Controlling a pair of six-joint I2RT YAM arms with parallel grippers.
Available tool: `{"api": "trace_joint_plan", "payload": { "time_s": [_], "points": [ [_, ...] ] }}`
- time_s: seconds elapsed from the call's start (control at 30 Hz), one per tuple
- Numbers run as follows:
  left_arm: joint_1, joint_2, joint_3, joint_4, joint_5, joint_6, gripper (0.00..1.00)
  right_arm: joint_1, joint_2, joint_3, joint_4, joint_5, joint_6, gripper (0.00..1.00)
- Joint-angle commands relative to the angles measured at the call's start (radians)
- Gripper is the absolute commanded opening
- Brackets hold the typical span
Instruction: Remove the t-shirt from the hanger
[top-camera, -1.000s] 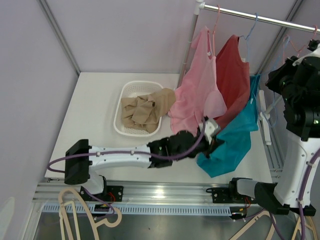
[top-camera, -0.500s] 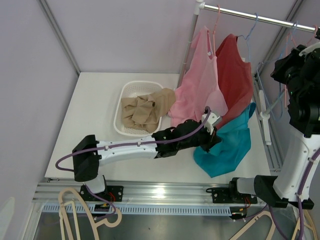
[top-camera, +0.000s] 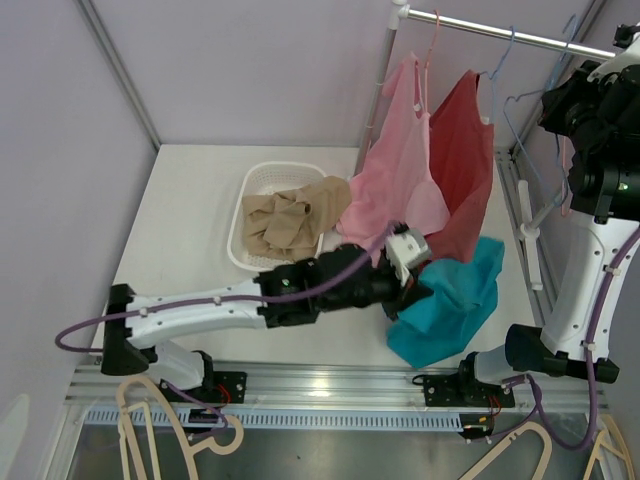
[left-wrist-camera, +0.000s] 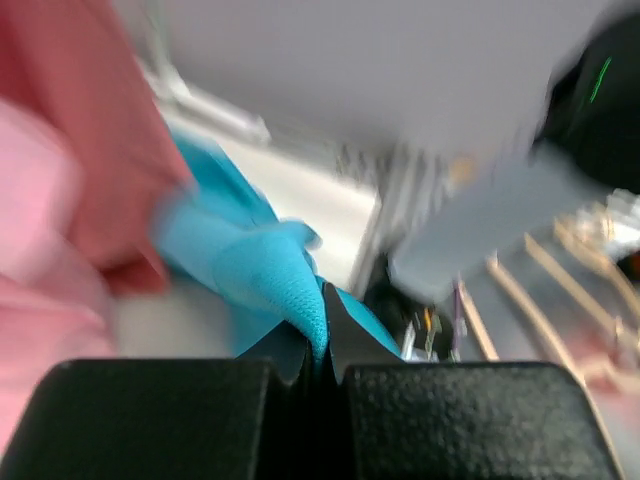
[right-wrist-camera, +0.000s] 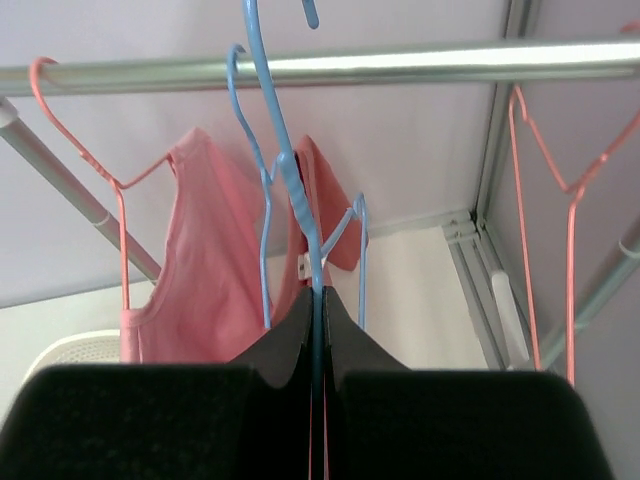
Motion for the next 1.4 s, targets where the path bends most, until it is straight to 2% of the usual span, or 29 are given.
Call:
{"api": "trace_joint_plan", "payload": {
  "time_s": [0.0,0.07,0.1,0.17,0.2,0.3,0.43,0.53,0.6,0.7,0.8,0.9,1.17,1.3,1.37],
  "points": [
    [0.124,-0.112,0.177,-0.095,0.021,0.068,0.01,-0.031,-0.006,0.001,0.148,-0.095,-0.042,0.0],
    [0.202,-0.127,0.188,-0.089,0.063,0.033,0.01,-0.043,0.012,0.005,0.161,-0.134,-0.05,0.0],
    [0.291,-0.13,0.21,-0.081,0.127,0.016,0.01,-0.058,0.017,0.005,0.17,-0.145,-0.048,0.0],
    [0.379,-0.126,0.235,-0.087,0.172,-0.03,0.01,-0.075,0.029,0.004,0.181,-0.167,-0.042,0.0],
    [0.45,-0.121,0.278,-0.099,0.184,-0.033,0.01,-0.084,0.034,0.007,0.181,-0.179,-0.039,0.0],
    [0.55,-0.083,0.402,-0.147,0.199,-0.016,0.01,-0.126,0.054,0.002,0.201,-0.231,-0.025,0.0],
    [0.637,-0.02,0.6,-0.167,0.175,0.016,0.01,-0.167,0.085,0.008,0.239,-0.276,-0.008,0.0],
    [0.721,0.009,0.602,-0.033,0.23,-0.045,0.01,-0.175,0.115,0.033,0.241,-0.296,0.006,0.0],
    [0.788,0.075,0.648,-0.024,0.279,-0.088,0.01,-0.177,0.127,0.034,0.244,-0.302,0.01,0.0],
    [0.842,0.171,0.857,-0.062,0.308,-0.114,0.01,-0.177,0.144,0.033,0.245,-0.299,0.006,0.0],
    [0.882,0.228,0.989,-0.092,0.294,-0.091,0.01,-0.177,0.157,0.028,0.234,-0.283,-0.007,0.0],
    [0.942,0.239,1.031,-0.081,0.291,-0.088,0.01,-0.177,0.154,-0.01,0.244,-0.26,-0.022,0.0],
    [1.178,0.259,1.038,-0.081,0.396,-0.251,0.01,-0.178,0.129,-0.108,0.251,-0.236,-0.04,0.0],
    [1.204,0.256,1.025,-0.118,0.402,-0.255,0.01,-0.178,0.106,-0.174,0.262,-0.222,-0.037,0.0],
    [1.204,0.235,0.93,-0.11,0.4,-0.271,0.01,-0.178,0.097,-0.209,0.267,-0.214,-0.036,0.0]
  ]
}}
